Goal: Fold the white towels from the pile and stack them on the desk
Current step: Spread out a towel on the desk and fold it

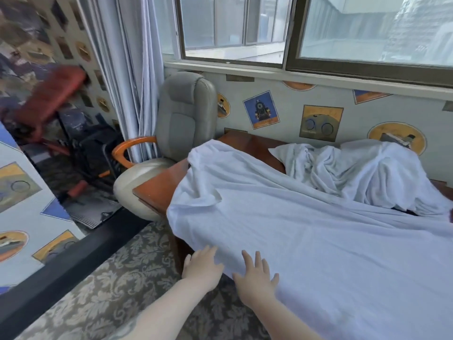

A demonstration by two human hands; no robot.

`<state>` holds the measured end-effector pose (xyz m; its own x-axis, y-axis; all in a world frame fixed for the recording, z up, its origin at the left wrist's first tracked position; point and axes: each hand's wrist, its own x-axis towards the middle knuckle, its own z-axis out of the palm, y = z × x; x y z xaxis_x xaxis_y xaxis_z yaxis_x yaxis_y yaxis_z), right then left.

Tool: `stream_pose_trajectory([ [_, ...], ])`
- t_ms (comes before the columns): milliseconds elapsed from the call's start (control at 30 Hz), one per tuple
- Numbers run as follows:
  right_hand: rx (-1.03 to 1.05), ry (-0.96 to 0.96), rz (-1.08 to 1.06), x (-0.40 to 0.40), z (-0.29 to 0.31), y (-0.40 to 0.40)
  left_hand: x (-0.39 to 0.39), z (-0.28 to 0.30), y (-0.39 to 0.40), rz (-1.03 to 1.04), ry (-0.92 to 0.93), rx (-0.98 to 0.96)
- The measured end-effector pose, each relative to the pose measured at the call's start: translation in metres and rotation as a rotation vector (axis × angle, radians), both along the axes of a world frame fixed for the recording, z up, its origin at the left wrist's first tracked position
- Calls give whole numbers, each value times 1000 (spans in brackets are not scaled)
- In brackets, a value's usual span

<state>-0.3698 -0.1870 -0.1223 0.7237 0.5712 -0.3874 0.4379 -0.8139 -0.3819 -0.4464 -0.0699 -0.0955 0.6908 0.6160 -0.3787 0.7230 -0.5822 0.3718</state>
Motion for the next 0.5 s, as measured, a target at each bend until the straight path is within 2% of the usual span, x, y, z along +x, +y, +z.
stream_pose_trajectory([
  [167,26,39,-13,-6,4,74,-6,-7,71,7,-6,-25],
  [500,130,45,-127,64,-21,204,79,-14,193,-61,-86,-22],
])
